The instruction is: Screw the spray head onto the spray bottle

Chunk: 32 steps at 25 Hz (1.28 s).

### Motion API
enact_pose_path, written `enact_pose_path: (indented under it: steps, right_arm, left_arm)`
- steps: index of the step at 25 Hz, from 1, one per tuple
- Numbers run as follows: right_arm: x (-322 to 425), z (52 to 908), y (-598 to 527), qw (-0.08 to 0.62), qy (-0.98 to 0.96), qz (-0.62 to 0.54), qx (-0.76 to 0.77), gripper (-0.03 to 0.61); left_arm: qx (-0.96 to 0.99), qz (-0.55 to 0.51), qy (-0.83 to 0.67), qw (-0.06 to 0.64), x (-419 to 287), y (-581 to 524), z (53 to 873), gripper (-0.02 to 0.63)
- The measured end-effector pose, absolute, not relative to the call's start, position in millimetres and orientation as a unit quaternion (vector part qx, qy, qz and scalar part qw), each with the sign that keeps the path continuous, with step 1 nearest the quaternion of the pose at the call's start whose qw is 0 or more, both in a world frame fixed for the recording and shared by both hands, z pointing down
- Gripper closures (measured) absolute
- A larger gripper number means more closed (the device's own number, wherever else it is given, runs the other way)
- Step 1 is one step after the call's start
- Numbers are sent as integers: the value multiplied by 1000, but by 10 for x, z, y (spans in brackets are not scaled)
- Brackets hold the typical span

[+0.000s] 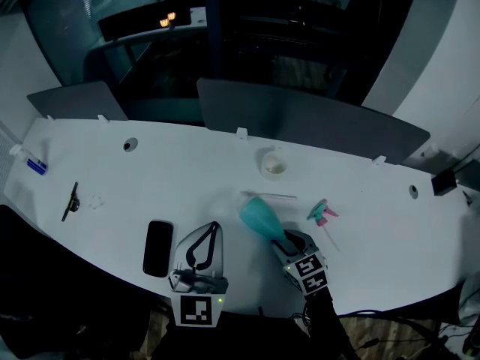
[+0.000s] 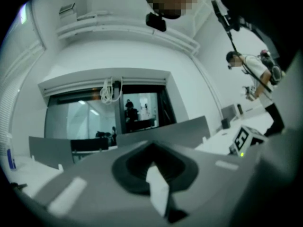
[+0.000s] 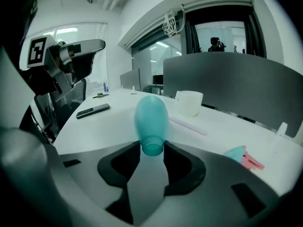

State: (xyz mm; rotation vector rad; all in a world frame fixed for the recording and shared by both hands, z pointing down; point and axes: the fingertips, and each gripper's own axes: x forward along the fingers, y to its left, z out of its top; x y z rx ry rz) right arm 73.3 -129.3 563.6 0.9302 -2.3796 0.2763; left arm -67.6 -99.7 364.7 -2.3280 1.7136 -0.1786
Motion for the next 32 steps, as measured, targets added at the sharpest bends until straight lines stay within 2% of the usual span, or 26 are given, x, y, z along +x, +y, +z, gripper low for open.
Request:
enact_pose_path:
  steps: [5, 9, 11, 12, 15, 17, 20, 32]
  right_arm:
    - [776, 5402, -1216, 270, -896, 76, 344, 422]
    - [796, 5253, -1181, 257, -899, 67, 348, 428]
    - [802, 5227, -1155, 258, -898, 68, 348, 430]
    - [798, 5216, -1145, 258, -899, 68, 349, 430]
    - [774, 5193, -1129, 257, -899, 66, 347, 431]
    - [758, 5179, -1129, 258, -900, 62, 345, 431]
    - [730, 5161, -1129, 261, -900, 60, 343, 433]
    - [610, 5062, -1125, 243, -911, 72, 326, 439]
  left_arm:
    - [-806, -56, 577, 116, -622, -1040, 3660, 609]
    - [-832, -69, 532, 142, -466, -1102, 3683, 606]
    - [-854, -76, 497, 130, -347, -1118, 3776, 452]
    - [-867, -90, 474, 124, -277, -1120, 3858, 421]
    - [-890, -185, 392, 141, -52, -1126, 4252, 220]
    - [-891, -253, 336, 170, 95, -1155, 4547, 160]
    - [-891, -303, 275, 196, 280, -1252, 4870, 124]
    - [-886, -361, 216, 195, 526, -1567, 5422, 120]
